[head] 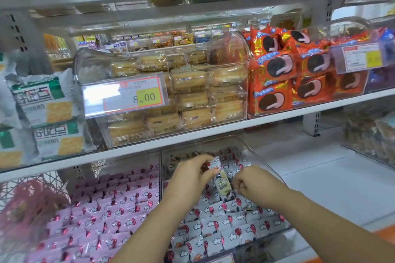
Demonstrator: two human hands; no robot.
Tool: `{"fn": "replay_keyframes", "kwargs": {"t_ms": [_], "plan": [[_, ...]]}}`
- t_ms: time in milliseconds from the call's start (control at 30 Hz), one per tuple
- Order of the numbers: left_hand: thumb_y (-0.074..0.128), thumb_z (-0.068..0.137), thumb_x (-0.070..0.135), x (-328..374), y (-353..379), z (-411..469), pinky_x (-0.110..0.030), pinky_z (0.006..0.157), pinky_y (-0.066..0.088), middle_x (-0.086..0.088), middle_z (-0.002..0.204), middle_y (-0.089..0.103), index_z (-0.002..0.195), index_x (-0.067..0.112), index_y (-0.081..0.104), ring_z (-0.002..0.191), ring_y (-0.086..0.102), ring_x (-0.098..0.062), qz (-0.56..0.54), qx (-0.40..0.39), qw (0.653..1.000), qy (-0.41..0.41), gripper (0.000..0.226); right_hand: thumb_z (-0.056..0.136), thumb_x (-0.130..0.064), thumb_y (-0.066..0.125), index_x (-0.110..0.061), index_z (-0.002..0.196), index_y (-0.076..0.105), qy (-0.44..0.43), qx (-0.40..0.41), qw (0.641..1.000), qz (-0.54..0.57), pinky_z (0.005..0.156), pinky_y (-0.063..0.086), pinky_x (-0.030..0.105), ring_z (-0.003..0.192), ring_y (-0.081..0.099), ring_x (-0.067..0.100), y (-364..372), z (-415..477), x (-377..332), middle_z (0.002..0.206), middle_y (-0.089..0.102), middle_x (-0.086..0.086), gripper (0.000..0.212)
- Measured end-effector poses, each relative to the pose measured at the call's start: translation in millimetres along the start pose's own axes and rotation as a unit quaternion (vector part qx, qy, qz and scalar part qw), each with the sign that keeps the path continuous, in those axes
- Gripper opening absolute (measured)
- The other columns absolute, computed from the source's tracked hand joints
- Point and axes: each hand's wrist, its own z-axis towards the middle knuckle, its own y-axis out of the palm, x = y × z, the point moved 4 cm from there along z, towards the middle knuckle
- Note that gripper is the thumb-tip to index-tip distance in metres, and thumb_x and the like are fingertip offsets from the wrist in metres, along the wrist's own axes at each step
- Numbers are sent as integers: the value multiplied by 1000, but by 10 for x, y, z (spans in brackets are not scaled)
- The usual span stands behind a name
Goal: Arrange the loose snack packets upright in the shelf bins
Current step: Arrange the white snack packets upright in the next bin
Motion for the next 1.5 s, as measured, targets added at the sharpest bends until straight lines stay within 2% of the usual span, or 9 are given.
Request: {"fn": "replay_keyframes", "kwargs": {"t_ms": [67,233,333,433,600,867,1033,1300,1500], "plan": [[60,90,39,-10,-26,7,-25,80,52,5,102,69,127,27,58,88,65,-7,-8,4,1000,-3,39,90,-3,45,-18,92,66,12,4,1000,11,54,36,15,72,54,13,-8,5,13,84,61,-3,26],[60,90,37,-4,2,0,-27,87,50,8,109,67,123,26,59,91,62,-7,8,-13,1000,13,35,91,-7,42,-17,90,55,4,29,999,40,67,47,36,68,49,16,-35,-13,96,88,64,7,17],[59,91,36,14,43,3,-19,82,46,9,106,65,125,26,58,90,59,-6,17,-9,1000,24,35,96,-10,42,-20,89,51,-11,39,999,33,57,39,29,60,46,11,-101,-35,63,78,58,0,15],[59,91,39,12,110,5,-20,73,46,6,95,66,124,27,58,85,63,-11,16,-17,1000,15,35,98,-13,42,-23,88,49,-29,62,997,42,52,35,29,58,46,16,-217,-55,5,80,60,8,16],[60,91,39,-60,184,18,-6,49,34,9,81,61,121,29,58,62,54,-1,-9,-35,999,-20,32,98,-14,42,-24,87,47,-36,56,997,37,52,33,28,58,44,15,-202,-56,-14,77,60,9,16],[66,87,34,-49,219,18,-9,56,32,17,81,55,97,32,53,71,54,1,-23,-81,996,-2,16,96,-16,48,-18,93,56,-39,35,999,14,56,35,24,62,46,11,-169,-16,-22,75,57,-2,9],[66,88,32,-48,171,33,-20,85,44,17,98,53,113,26,60,93,54,-5,-18,-37,999,20,27,98,-20,47,-25,90,52,-23,26,999,8,59,41,28,61,47,12,-116,-13,22,79,58,-1,10],[68,86,33,-158,503,0,-27,80,48,3,102,64,103,20,64,89,58,-14,76,-146,986,4,22,97,-21,45,-30,88,47,-42,26,999,-9,67,40,28,82,52,18,-132,5,0,87,49,-2,12],[43,101,33,-203,540,-29,-30,74,46,0,85,62,110,19,65,72,51,-14,98,-223,970,-15,27,96,-15,46,-32,72,43,-22,-28,999,-38,78,45,30,82,45,12,-26,-4,-8,75,43,-9,29]]}}
